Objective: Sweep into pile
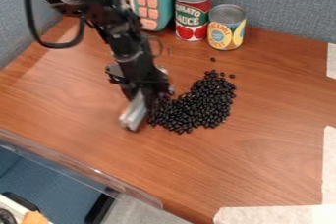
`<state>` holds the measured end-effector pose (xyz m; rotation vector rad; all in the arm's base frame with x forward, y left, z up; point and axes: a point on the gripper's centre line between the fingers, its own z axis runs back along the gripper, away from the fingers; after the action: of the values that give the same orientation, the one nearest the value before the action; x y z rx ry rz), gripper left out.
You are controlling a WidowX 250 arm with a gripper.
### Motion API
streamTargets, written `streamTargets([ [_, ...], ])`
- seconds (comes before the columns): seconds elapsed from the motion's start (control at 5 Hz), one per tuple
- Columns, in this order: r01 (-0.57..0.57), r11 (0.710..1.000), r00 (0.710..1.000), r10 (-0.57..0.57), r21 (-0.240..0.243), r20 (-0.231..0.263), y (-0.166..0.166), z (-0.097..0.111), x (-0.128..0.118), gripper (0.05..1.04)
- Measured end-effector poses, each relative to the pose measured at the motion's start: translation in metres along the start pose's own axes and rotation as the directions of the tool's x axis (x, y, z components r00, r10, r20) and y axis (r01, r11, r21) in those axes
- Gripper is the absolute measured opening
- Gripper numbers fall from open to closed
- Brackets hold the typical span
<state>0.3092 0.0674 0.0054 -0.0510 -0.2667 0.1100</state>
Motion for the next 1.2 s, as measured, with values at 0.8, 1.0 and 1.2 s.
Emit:
streamTargets([
  [0.8,0.056,0.995,0.998,-0.053,0.087,-0.034,0.049,-0.007,-0.001,0.373],
  [1.0,0.052,0.995,0.997,-0.047,0.081,-0.064,0.053,-0.007,-0.001,0.451],
  [1.2,0.062,0.995,0.992,-0.054,0.075,-0.113,0.061,-0.001,-0.001,0.757],
])
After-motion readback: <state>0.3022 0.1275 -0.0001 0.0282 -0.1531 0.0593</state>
